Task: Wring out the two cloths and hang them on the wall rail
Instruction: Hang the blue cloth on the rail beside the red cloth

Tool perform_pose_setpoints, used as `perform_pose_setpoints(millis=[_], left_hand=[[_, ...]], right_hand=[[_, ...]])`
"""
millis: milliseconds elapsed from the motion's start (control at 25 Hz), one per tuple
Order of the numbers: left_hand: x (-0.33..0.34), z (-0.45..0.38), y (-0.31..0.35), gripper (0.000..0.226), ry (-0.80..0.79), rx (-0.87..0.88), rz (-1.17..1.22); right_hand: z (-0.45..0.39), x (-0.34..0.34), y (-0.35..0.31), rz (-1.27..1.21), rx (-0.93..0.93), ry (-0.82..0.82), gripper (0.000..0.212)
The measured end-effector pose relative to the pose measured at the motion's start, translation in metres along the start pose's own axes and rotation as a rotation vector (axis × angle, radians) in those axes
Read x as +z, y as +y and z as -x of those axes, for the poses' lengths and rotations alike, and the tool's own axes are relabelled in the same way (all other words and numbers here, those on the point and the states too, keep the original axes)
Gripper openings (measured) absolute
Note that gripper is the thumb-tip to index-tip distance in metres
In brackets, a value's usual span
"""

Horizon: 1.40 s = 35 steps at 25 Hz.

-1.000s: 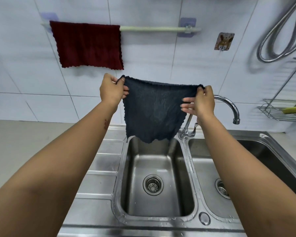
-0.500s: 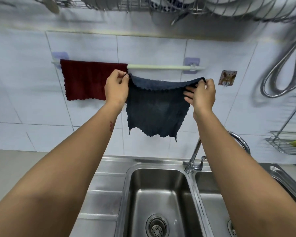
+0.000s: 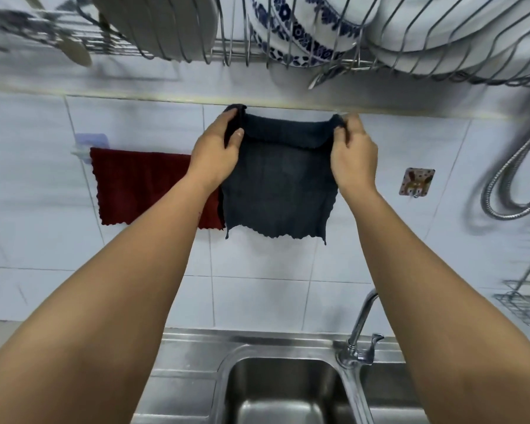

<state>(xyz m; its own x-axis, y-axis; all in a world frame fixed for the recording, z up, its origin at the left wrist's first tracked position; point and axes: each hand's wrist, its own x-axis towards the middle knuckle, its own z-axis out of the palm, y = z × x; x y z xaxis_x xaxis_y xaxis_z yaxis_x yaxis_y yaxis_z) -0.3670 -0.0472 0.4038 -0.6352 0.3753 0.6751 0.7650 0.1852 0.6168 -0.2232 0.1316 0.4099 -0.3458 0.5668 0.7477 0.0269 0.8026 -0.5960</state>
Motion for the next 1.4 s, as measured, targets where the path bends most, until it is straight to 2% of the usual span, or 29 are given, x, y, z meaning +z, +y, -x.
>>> perform_pose_setpoints(millis=[80, 200, 280, 400, 480, 560, 640, 760, 880, 1040, 1200, 1400], left_hand=[[0.005, 0.002, -0.009, 0.053, -0.08, 0.076, -0.23], [0.006, 0.005, -0.02, 0.049, -0.098, 0.231, -0.504], [0.006, 0.005, -0.021, 0.045, -0.142, 0.239, -0.582], [0.008, -0.001, -0.017, 0.046, -0.23, 0.116, -0.73], [0.011, -0.004, -0.013, 0.048, -0.237, 0.041, -0.775], [0.016, -0.005, -0.01, 0.048, -0.214, 0.014, -0.799], [0.021, -0.002, -0.014, 0.046, -0.134, 0.055, -0.808], [0.024, 0.008, -0.02, 0.039, 0.042, 0.207, -0.795], [0.025, 0.015, -0.023, 0.037, 0.022, 0.312, -0.801], [0.023, 0.007, -0.024, 0.047, -0.078, 0.249, -0.851], [0.024, 0.007, -0.021, 0.041, 0.03, 0.275, -0.853], [0.024, 0.014, -0.026, 0.038, 0.023, 0.297, -0.844]], right_hand=[[0.006, 0.007, 0.018, 0.221, -0.171, -0.071, 0.03], [0.013, 0.016, 0.039, 0.462, -0.322, -0.14, 0.034], [0.007, 0.02, 0.037, 0.641, -0.335, -0.158, 0.04], [-0.008, 0.023, 0.025, 0.812, -0.241, -0.215, 0.049], [-0.01, 0.027, 0.025, 0.808, -0.197, -0.205, 0.048], [-0.008, 0.031, 0.026, 0.746, -0.184, -0.101, 0.047], [-0.006, 0.035, 0.025, 0.685, -0.193, -0.028, 0.046], [-0.002, 0.031, 0.031, 0.652, -0.318, 0.026, 0.032], [0.006, 0.027, 0.044, 0.664, -0.38, -0.007, 0.034], [0.004, 0.024, 0.045, 0.685, -0.313, -0.05, 0.042], [-0.001, 0.017, 0.037, 0.59, -0.341, -0.018, 0.028], [-0.003, 0.019, 0.043, 0.682, -0.369, -0.116, 0.039]])
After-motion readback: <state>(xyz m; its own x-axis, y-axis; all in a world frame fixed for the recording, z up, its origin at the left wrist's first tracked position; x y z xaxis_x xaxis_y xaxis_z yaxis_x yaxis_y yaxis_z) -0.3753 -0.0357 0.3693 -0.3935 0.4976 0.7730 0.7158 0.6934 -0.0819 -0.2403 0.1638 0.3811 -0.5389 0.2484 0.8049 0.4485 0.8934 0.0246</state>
